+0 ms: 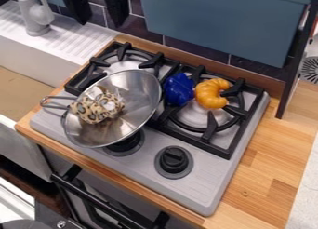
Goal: Moved the blue object into the left burner
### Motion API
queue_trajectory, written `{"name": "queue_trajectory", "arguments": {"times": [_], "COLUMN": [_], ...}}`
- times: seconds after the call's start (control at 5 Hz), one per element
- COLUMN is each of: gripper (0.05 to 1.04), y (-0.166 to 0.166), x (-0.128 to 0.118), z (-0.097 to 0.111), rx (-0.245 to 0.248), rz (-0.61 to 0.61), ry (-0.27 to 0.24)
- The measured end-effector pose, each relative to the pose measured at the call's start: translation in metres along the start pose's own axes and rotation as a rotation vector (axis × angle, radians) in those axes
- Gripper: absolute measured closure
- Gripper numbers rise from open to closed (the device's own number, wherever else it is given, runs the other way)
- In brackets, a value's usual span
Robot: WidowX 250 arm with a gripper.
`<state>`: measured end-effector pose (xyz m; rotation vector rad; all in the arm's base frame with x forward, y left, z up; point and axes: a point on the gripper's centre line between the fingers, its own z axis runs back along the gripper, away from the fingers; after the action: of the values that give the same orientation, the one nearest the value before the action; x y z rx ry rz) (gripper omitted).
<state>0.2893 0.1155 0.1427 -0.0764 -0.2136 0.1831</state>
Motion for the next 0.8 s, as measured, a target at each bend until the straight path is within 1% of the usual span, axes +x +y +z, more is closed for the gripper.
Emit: {"name": "queue_trajectory", "arguments": {"times": [0.2,0.4,0.6,0.8], "gripper": [0.088,0.088,0.088,0.088], "y": [-0.001,-0.026,-0.048,-0.063], "x": [-0.005,-0.009,-0.010,-0.007], "z": [-0.011,-0.029,-0.039,-0.040], "rx": [-0.009,-0.012,-0.016,-0.019], "rz": [0.001,-0.112,-0.190,-0.221], "ry": [0.034,0.042,0.034,0.021]}}
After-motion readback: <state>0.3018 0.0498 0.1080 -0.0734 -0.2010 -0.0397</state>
